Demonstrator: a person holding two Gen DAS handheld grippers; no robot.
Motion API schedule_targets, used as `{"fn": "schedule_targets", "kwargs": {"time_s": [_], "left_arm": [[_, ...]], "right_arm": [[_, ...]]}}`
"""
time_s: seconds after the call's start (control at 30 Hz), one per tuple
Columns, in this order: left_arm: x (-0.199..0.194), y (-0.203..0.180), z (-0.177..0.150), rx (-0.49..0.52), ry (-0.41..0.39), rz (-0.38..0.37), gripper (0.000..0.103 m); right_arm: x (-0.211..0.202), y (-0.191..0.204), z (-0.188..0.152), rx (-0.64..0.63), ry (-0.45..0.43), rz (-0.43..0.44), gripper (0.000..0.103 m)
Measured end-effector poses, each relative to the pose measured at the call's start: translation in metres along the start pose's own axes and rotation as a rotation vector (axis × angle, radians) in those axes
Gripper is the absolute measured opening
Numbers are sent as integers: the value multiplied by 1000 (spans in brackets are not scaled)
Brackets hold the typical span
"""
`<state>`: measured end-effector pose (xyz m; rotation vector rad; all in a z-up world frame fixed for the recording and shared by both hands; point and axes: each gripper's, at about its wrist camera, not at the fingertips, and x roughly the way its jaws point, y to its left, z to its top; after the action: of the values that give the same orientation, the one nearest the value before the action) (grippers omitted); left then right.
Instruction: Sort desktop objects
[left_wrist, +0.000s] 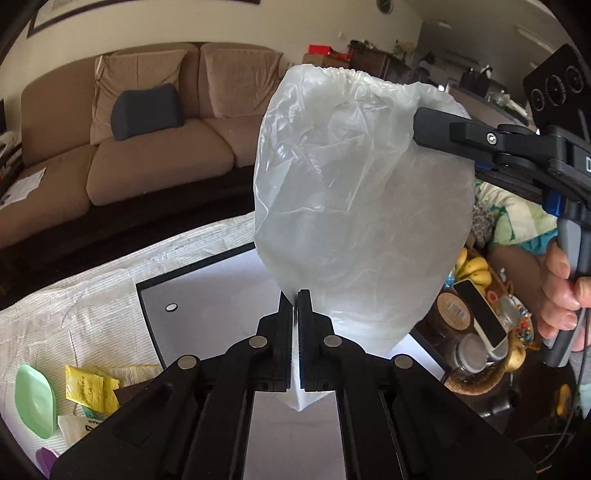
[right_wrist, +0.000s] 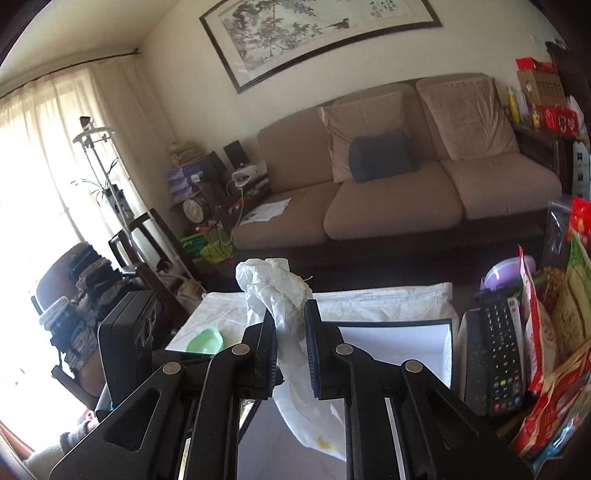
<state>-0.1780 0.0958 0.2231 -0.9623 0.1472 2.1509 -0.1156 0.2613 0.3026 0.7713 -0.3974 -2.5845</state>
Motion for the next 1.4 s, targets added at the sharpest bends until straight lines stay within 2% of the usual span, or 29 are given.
{"fn": "schedule_targets", "kwargs": {"time_s": [0.1,0.3,0.4,0.5,0.6,0.77,0.93,1.1,1.3,1.4], "left_arm": [[-24,-12,2,19,-40,-21,2],[-101,-40,29,81,-142,-67,2],[-128,-55,40,115,-163,-78,2],[-132,-60,45,115,-148,-74,2],[-108,-55,45,108,-101,-32,2],[-35,-22,36,55,-13,33,2],[34,23,35,-37,37,75,2],[84,45,27,-53,83,118,2],[122,49,12,-49,134,121,2],[121,48,10,-66,124,120,3]], "right_arm": [[-13,8,5,-34,-9,18,13],[-73,55,36,-127,-64,83,13],[-94,75,55,-162,-75,80,13],[-96,80,64,-175,-67,51,13],[-73,70,61,-159,-31,23,13],[-5,28,36,-115,34,-44,13],[57,-12,22,-101,33,-86,13],[107,-32,10,-141,54,-124,13],[133,-64,-16,-122,76,-162,13],[131,-74,-23,-145,75,-220,13]]}}
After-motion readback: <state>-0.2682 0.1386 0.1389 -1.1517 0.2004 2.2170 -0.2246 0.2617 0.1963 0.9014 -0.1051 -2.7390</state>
